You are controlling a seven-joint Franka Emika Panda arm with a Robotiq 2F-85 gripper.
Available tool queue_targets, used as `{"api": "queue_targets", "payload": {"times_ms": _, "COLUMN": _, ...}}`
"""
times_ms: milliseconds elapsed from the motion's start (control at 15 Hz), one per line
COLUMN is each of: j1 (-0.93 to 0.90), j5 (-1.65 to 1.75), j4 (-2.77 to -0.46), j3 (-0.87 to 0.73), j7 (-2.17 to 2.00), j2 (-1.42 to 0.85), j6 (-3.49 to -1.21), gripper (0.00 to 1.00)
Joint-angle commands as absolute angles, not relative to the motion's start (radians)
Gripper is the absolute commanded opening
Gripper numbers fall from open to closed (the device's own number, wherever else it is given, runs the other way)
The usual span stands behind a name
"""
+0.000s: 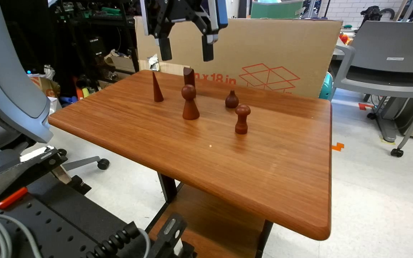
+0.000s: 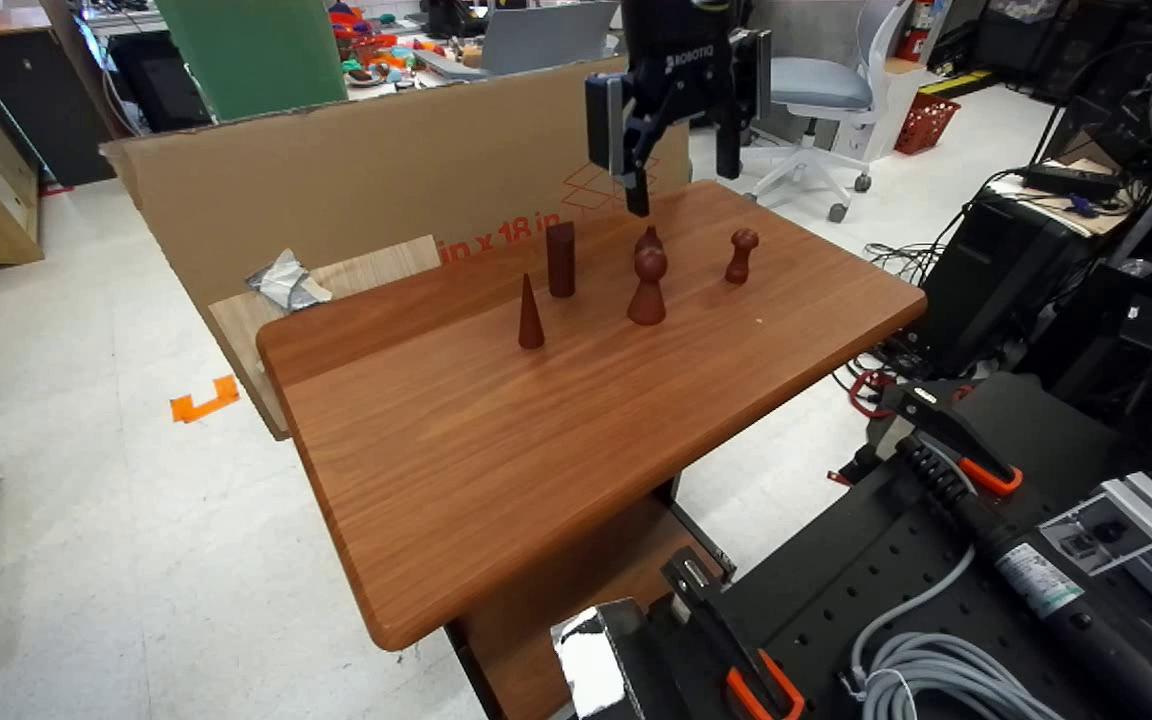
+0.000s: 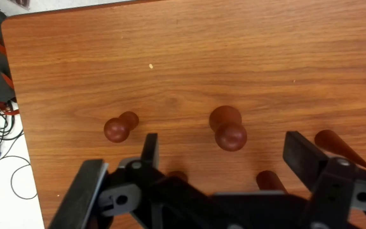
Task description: Move one brown piece to the left
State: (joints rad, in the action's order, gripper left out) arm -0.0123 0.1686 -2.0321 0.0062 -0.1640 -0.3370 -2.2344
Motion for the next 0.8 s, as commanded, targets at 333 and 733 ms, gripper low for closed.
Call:
{"api": "queue_targets", "payload": {"times_ms": 333, "j1": -0.063, "j5": 0.192, "j4": -1.891, "j3": -0.031, "j7": -0.206, "j2": -0.483, "j6": -2.138, "gripper": 1.0}}
{"api": "queue_targets", "payload": {"times_ms": 733, "j1": -0.085, "j5": 0.197, "j4": -1.825, "j3": -0.041, "j7": -0.22, "j2": -0.545, "j6": -2.081, "gripper": 0.99}}
